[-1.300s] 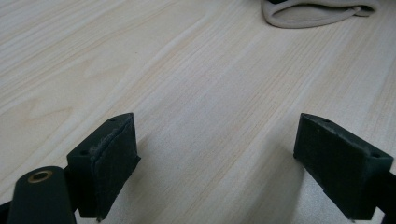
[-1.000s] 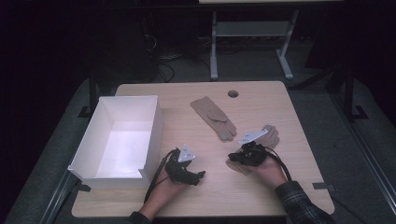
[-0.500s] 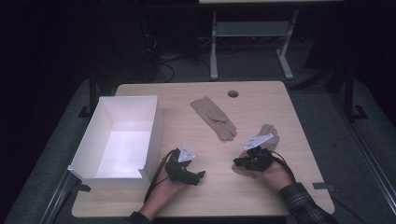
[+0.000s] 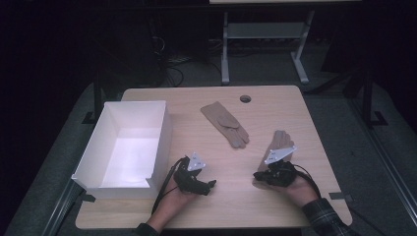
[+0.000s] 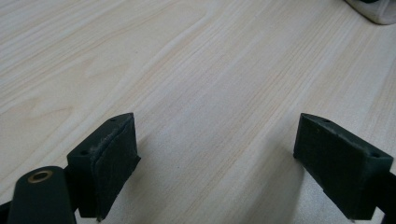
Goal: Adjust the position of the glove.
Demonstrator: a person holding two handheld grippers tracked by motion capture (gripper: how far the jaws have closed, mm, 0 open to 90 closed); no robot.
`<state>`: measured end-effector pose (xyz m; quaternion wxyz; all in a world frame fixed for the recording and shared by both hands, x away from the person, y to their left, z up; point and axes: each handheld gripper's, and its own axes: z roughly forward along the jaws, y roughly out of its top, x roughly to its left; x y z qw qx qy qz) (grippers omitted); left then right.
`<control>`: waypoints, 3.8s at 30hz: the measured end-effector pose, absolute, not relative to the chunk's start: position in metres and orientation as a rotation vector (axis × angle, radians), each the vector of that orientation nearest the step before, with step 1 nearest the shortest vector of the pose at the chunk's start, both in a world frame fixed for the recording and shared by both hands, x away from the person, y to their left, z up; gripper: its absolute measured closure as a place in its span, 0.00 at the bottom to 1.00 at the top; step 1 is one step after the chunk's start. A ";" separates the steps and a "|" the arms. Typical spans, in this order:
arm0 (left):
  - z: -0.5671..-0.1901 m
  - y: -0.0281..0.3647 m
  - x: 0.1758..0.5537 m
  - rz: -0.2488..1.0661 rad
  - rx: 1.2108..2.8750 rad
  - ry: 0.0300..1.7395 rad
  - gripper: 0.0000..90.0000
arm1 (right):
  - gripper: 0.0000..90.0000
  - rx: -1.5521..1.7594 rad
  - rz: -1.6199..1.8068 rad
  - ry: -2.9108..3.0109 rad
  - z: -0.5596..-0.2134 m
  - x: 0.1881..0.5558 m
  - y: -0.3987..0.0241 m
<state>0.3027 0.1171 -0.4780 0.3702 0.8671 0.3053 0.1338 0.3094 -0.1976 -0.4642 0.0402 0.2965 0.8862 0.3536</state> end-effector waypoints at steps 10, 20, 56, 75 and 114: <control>-0.478 0.117 0.302 0.335 2.218 0.794 0.14 | 1.00 0.913 1.056 2.717 -0.463 0.299 -0.213; -0.478 0.117 0.302 0.337 2.224 0.790 0.14 | 1.00 0.933 1.044 2.717 -0.462 0.289 -0.230; -0.478 0.117 0.302 0.340 2.222 0.787 0.14 | 1.00 1.175 1.001 2.483 -0.467 0.364 -0.250; -0.478 0.117 0.302 0.340 2.222 0.786 0.14 | 1.00 1.024 1.077 2.626 -0.467 0.337 -0.219; -0.478 0.117 0.302 0.335 2.221 0.792 0.14 | 0.20 1.185 1.086 2.384 -0.473 0.308 -0.288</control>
